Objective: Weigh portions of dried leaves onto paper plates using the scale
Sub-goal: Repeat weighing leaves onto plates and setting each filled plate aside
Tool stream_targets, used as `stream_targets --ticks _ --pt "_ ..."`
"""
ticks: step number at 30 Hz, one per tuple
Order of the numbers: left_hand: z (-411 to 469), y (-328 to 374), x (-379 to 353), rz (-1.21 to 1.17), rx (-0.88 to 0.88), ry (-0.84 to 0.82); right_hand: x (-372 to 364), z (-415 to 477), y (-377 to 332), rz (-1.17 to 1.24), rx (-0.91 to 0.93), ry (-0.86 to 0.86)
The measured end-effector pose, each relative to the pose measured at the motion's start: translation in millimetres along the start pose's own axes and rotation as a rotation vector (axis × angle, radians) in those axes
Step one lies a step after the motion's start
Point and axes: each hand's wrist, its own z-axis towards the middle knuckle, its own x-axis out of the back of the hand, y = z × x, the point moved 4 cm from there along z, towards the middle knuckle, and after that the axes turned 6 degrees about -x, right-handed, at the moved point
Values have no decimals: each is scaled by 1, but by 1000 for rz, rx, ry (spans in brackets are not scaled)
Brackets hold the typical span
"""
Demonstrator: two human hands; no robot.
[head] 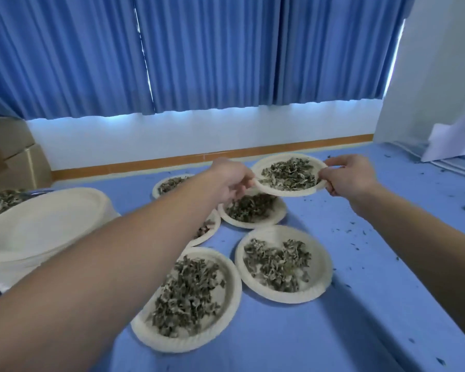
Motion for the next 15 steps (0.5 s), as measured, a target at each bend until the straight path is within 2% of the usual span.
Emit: stream_targets --ticks 4,9,15 --pt "66 1 -30 30 2 47 -18 63 26 25 -119 54" --pt "124 -15 -51 -73 26 104 -47 124 57 -32 -163 130" --pt "164 -6 -37 -131 -154 168 -75 153 78 -197 -191 170"
